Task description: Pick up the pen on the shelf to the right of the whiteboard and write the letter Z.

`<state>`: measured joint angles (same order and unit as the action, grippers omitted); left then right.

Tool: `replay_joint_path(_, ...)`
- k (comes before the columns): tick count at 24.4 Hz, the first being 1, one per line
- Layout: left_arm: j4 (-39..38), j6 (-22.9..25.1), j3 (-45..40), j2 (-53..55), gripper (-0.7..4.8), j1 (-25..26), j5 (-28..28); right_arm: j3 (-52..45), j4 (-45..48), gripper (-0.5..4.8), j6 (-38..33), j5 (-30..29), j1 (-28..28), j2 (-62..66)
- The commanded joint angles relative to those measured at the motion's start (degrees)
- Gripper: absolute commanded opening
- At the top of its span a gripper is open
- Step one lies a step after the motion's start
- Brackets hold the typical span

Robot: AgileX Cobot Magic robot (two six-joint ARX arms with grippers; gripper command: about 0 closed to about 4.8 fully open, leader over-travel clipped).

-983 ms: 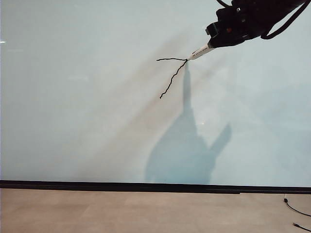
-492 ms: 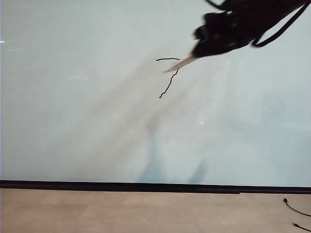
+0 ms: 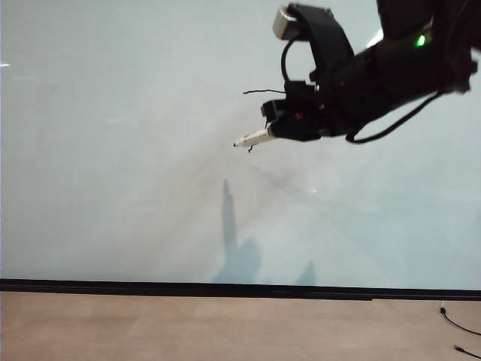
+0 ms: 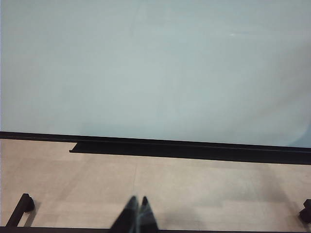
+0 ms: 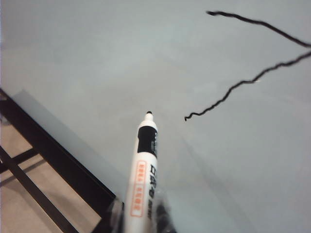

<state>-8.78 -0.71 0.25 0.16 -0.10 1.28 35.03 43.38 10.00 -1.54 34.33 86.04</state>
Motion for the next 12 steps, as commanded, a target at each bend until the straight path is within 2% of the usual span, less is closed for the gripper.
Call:
replay_joint_path(1,0.7,0.3,0.1,0.0,-0.04,0.0,0.0,0.3,3.8,-0.09,-2.1,-0.3,-0.7,1.6)
replay_joint_path(12,0.7,0.3,0.1,0.0,-0.05,0.0,0.0,2.7,4.5,-0.09,-2.4,-0.1,-2.6,4.0)
